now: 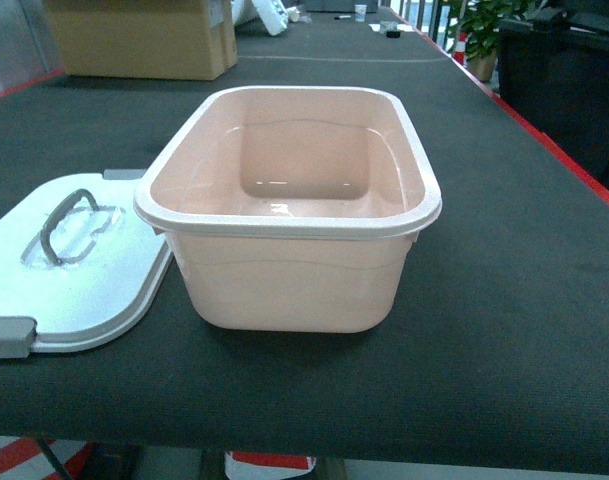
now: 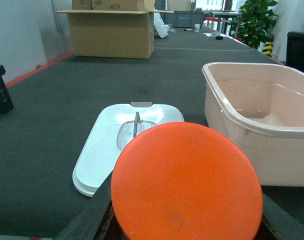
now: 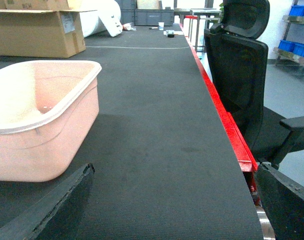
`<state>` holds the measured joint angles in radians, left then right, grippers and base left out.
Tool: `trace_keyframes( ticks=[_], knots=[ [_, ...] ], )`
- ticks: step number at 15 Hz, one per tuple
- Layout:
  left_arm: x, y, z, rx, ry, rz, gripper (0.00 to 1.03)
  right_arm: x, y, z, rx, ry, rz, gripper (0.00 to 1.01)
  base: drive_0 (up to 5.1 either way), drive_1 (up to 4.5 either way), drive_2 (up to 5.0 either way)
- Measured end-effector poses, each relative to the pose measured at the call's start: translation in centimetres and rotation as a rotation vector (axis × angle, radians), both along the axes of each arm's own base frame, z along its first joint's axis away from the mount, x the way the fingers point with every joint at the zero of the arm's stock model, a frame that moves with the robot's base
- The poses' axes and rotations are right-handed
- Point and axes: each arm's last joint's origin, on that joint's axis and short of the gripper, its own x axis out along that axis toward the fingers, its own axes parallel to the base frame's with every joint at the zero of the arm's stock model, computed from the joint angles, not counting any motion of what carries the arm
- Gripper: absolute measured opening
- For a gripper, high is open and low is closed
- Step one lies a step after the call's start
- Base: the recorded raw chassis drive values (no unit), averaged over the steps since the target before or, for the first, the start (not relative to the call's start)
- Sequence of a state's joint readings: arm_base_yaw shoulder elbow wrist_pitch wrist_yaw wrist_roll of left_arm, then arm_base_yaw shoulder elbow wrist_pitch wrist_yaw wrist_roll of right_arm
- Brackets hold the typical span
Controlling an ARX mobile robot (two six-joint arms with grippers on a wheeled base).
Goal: Pick capacitor and pack into box
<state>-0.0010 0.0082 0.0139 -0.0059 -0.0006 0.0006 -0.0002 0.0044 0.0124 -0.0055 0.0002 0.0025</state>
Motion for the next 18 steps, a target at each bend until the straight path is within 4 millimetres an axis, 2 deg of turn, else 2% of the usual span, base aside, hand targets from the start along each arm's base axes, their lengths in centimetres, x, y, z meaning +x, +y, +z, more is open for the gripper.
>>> trace_keyframes(
  ticks=[4, 5, 6, 8, 9, 10, 11, 12, 13, 15, 17, 18],
  knots=[
    [0.0, 0.0, 0.0, 0.000, 0.000, 0.000, 0.44, 0.0, 0.0, 0.0, 0.000, 0.000, 0.000, 0.98, 0.0, 0.00, 0.0],
    [0.1, -0.1, 0.1, 0.009, -0.002, 0.052, 0.44, 0.0, 0.0, 0.0, 0.000, -0.001, 0.000, 0.98, 0.0, 0.00, 0.0],
    [0.9, -1.1, 0.7, 0.007, -0.034, 0.136, 0.44, 0.0, 0.0, 0.0, 0.000, 0.000, 0.000, 0.98, 0.0, 0.00, 0.0],
    [2.5, -2.3, 0.7, 0.028, -0.013, 0.189, 0.44, 0.0, 0.0, 0.0, 0.000, -0.002, 0.000, 0.98, 0.0, 0.00, 0.0],
    [3.9, -2.8, 1.3, 0.022, -0.025, 0.206, 0.44, 0.0, 0.0, 0.0, 0.000, -0.001, 0.000, 0.98, 0.0, 0.00, 0.0],
    [9.9, -5.8, 5.7, -0.018, -0.152, 0.066, 0.44, 0.0, 0.0, 0.0, 0.000, 0.000, 0.000, 0.98, 0.0, 0.00, 0.0],
    [19.9, -10.9, 5.4, -0.002, 0.073, -0.189, 0.44, 0.0, 0.0, 0.0, 0.000, -0.001, 0.000, 0.98, 0.0, 0.00, 0.0],
    [26.9, -15.9, 5.8, -0.088, 0.214, -0.350, 0.50, 0.0, 0.0, 0.0, 0.000, -0.001, 0.000, 0.98, 0.0, 0.00, 0.0],
    [27.8, -16.5, 6.3, -0.091, 0.189, -0.355, 0.61, 0.0, 0.0, 0.0, 0.000, -0.001, 0.000, 0.98, 0.0, 0.00, 0.0],
    [28.2, -15.8, 6.7, -0.082, 0.158, -0.319, 0.81, 0.0, 0.0, 0.0, 0.000, -0.001, 0.000, 0.98, 0.0, 0.00, 0.0],
    [28.6, -13.0, 7.0, -0.061, 0.140, -0.250, 1.00, 0.0, 0.0, 0.0, 0.000, -0.001, 0.000, 0.98, 0.0, 0.00, 0.0],
    [28.4, -10.9, 7.2, -0.053, 0.130, -0.212, 0.97, 0.0, 0.0, 0.0, 0.000, -0.001, 0.000, 0.98, 0.0, 0.00, 0.0]
  ],
)
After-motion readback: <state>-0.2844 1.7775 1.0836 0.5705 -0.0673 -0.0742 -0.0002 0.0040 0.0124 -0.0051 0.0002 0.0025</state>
